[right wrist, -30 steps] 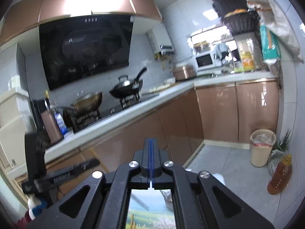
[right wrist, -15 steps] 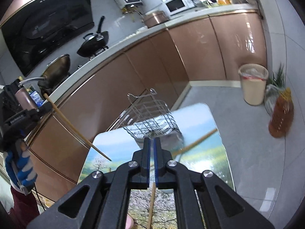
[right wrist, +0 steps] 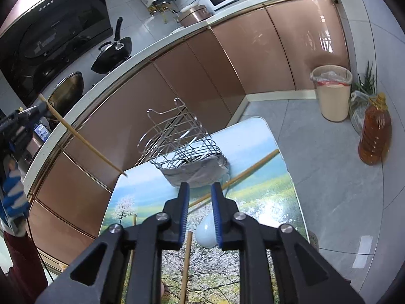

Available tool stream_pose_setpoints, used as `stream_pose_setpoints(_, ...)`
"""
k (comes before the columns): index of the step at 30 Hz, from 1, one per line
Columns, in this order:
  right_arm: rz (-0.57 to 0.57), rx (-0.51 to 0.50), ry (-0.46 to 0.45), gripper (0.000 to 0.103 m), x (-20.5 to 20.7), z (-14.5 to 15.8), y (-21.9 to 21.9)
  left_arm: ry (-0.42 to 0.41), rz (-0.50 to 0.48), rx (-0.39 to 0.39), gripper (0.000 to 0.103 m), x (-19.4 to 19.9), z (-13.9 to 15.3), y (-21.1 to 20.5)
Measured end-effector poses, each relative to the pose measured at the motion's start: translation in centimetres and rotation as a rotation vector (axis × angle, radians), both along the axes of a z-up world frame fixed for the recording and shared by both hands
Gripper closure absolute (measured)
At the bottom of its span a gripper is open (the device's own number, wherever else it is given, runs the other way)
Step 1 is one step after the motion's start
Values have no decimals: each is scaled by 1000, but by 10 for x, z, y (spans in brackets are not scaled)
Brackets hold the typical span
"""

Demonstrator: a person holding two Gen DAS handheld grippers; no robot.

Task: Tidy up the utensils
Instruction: 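Lower the chopstick into the wire holder and open the left tool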

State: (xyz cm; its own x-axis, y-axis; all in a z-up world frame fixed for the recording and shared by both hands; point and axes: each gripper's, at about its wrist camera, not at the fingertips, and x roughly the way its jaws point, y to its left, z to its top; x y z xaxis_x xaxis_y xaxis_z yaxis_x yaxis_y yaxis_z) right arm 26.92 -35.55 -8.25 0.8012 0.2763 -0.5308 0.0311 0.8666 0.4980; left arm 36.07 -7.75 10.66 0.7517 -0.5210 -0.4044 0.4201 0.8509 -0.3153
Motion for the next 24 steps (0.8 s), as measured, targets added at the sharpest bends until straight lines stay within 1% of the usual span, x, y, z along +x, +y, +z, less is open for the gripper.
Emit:
stream_pose_setpoints(4,-3,11,4,86,3,-9,-7,-26,13,-13,98,15,6,-11)
stream_pose_setpoints(6,-7,14,10,86,5,-13,-10,-31,21,-10,98,26,4,-20)
stream_pose_setpoints(9,-14,16,21,86,7,-18,-15,-53,45,18,98,42,-5,-36)
stream_pose_setpoints(11,-22,15,30,86,9,-22,-18,-51,47,33,98,52,-16,-46)
stream_pose_setpoints(14,-30,11,40,86,12,-27,-22,-42,56,73,98,62,-41,-60)
stream_pose_setpoints(19,-30,10,59,85,17,-35,-21,34,50,107,98,74,-83,-69)
stream_pose_setpoints(22,-32,9,71,85,21,-39,-19,76,45,141,98,76,-106,-72)
stream_pose_setpoints(24,-31,7,75,78,22,-40,-17,89,41,157,98,76,-113,-72)
